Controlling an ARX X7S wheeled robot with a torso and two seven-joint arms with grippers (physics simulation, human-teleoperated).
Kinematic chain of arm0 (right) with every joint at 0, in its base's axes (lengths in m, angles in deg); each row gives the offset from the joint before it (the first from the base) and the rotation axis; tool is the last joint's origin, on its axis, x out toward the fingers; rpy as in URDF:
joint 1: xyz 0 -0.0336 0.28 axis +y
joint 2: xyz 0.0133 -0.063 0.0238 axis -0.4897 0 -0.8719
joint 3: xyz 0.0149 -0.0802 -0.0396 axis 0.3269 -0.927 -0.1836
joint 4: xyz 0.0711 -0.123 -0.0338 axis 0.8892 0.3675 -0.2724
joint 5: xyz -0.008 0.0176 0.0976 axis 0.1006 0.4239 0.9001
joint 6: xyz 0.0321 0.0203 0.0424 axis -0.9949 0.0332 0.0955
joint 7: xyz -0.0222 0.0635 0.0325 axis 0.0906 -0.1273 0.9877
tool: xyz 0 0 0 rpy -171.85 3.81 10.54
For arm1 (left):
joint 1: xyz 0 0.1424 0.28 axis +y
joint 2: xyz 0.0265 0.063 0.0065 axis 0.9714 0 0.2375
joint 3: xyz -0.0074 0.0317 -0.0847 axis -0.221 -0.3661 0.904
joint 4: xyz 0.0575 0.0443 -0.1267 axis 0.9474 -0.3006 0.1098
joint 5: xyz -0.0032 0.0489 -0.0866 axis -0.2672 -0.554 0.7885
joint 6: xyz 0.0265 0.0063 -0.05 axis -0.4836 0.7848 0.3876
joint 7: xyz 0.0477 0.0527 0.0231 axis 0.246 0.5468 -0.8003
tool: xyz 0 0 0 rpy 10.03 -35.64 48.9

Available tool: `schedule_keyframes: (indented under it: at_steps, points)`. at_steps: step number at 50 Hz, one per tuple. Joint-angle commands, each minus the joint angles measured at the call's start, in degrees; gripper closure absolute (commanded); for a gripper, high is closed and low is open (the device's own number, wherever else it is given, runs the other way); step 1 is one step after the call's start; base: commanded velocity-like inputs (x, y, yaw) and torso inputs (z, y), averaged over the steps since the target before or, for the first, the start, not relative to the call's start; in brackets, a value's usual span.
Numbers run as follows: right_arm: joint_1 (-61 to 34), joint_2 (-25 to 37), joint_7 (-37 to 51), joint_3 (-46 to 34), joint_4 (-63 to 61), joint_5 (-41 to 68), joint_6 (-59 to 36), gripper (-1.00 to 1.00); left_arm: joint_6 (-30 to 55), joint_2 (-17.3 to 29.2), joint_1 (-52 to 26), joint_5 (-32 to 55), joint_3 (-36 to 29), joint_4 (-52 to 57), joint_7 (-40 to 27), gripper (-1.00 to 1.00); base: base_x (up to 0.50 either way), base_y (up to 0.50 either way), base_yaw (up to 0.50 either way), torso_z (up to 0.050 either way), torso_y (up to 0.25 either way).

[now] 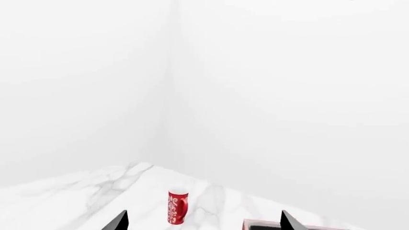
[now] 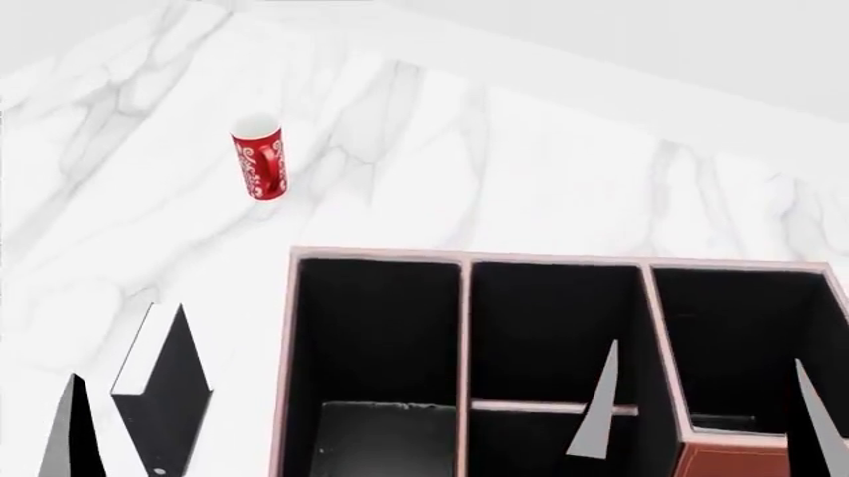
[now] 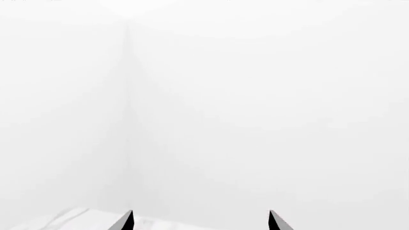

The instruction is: Pick up the book and place it in the left compartment of the caddy.

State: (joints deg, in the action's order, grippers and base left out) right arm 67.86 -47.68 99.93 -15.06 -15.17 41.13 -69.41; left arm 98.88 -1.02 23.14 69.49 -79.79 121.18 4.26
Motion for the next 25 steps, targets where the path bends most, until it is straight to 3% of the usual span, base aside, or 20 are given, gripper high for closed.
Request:
schedule_keyframes:
  at_steps: [1,25]
  points:
    - [0.1,0.2,0.3,0.0,0.0,0.1,0.2,-1.0,0.1,0.3,0.0,0.6,-0.1,0.1,-0.2,-1.0,0.0,0.0,0.0,0.05,0.0]
    - [0.0,0.8,0.9,-0.3,-0.3,0.2,0.0,-1.0,-0.8,0.8,0.2,-0.6,-1.2,-1.0,0.0,-1.0,0.0,0.0,0.0,0.05,-0.018]
